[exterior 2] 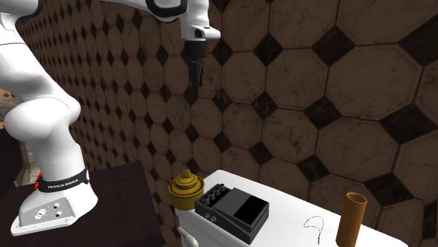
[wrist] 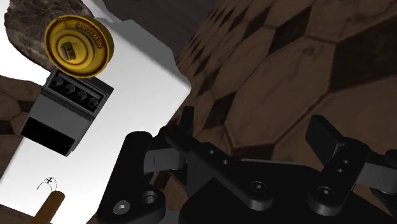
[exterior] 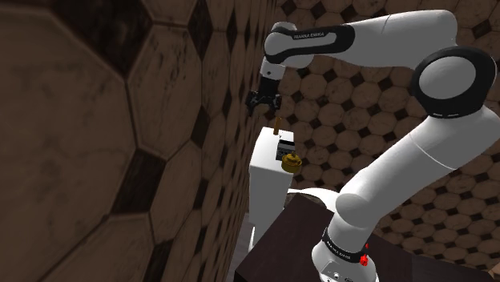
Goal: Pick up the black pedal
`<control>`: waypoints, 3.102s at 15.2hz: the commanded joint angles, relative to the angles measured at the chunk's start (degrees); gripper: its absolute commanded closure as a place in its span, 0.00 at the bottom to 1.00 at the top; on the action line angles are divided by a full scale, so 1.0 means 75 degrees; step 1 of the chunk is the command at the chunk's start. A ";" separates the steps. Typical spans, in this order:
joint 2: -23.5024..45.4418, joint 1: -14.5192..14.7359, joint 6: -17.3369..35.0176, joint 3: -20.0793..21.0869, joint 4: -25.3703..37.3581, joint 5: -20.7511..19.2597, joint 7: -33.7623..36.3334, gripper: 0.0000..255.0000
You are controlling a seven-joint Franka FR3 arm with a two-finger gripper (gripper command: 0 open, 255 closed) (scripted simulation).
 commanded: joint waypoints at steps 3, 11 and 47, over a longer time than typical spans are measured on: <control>0.1142 -0.0393 0.0986 -0.0240 0.0445 -0.0219 0.0463 0.00; 0.2747 -0.1021 0.1302 -0.0768 0.1332 -0.0005 0.1191 0.00; 0.6724 -0.2960 0.2233 -0.2086 0.2987 0.1476 0.2744 1.00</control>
